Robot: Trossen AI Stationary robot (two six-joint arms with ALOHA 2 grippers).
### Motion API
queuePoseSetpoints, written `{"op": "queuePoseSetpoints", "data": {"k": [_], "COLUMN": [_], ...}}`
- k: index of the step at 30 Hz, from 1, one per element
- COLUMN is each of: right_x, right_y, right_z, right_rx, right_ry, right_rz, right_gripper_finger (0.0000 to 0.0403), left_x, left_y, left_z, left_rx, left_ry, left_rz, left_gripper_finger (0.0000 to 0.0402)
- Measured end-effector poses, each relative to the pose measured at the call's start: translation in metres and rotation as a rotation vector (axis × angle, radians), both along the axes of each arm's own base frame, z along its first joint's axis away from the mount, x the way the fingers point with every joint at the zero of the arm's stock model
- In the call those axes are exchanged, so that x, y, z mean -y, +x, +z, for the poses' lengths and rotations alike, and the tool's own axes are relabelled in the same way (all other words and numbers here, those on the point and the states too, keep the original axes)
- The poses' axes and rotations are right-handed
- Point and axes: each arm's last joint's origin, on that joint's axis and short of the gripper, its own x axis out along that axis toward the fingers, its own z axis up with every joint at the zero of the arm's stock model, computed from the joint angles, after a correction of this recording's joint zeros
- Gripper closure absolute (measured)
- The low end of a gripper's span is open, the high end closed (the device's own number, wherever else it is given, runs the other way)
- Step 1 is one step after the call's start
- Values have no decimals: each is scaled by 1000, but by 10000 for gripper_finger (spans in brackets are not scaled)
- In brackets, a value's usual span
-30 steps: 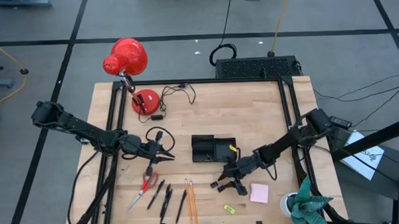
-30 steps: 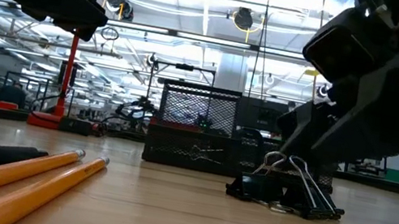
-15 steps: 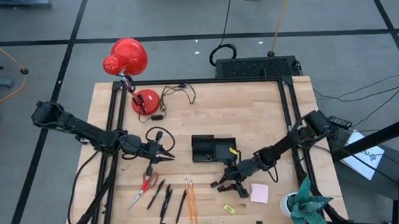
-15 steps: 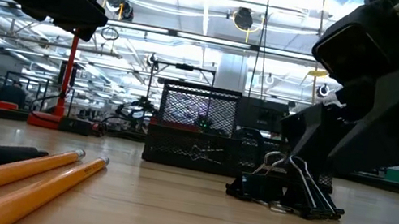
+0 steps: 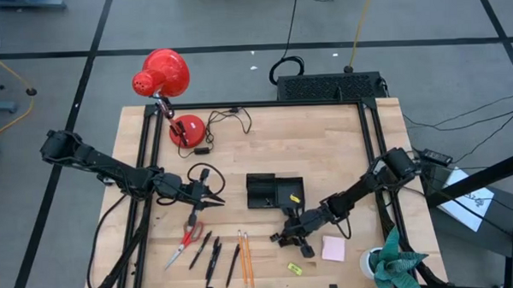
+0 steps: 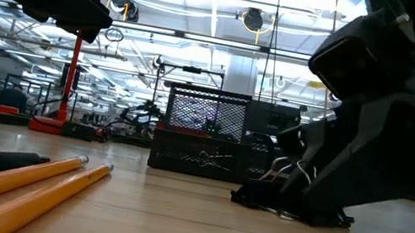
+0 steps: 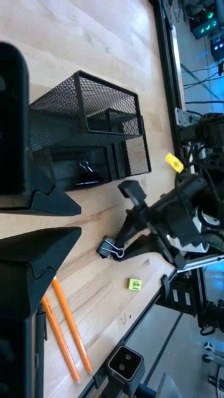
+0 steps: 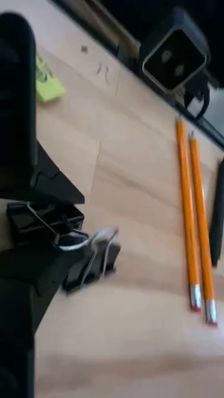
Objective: Pick and place office supplies into organizer
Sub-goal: Put the black binder clip into the black desk organizer
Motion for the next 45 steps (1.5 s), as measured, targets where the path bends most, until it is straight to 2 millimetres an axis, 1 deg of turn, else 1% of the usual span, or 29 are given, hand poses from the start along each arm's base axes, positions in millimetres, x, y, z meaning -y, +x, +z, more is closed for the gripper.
{"op": "queuePoseSetpoints", "data": {"k": [5,7,12,16,18,20,23,24,26,28,32,35,38,41,45], "right_x": [1,2,3,4,5,8,15,17,22,27,32,31,27,25,30], "right_y": [1,1,-2,-7,-9,-10,-9,-8,-6,-1,8,19,31,40,46], "right_z": [7,13,32,49,61,75,94,99,105,103,88,76,70,64,57], "right_rx": [15,28,56,76,114,188,317,356,408,420,400,384,381,365,337], "right_ry": [-8,-20,-21,-72,-96,-147,-247,-279,-308,-305,-350,-449,-534,-566,-576], "right_rz": [23,32,37,37,34,-22,-173,-219,-250,-255,-270,-296,-303,-290,-303], "right_gripper_finger": [384,397,399,400,401,401,401,401,401,402,402,402,402,402,402], "left_x": [0,0,0,0,0,0,0,0,0,0,0,0,0,0,0], "left_y": [0,0,0,0,0,0,0,0,0,0,0,0,0,0,0], "left_z": [-1,-1,-1,0,-1,0,-1,-1,0,0,-1,-1,-1,-1,-1], "left_rx": [-6,-6,-6,-6,-6,-6,-6,-6,-5,-6,-6,-5,-6,-6,-6], "left_ry": [1,1,0,-1,-1,-1,-1,-1,-1,0,0,6,3,2,1], "left_rz": [0,0,1,0,0,0,0,0,0,0,0,-2,-1,0,0], "left_gripper_finger": [355,355,355,355,355,355,355,355,355,355,355,355,355,355,355]}}
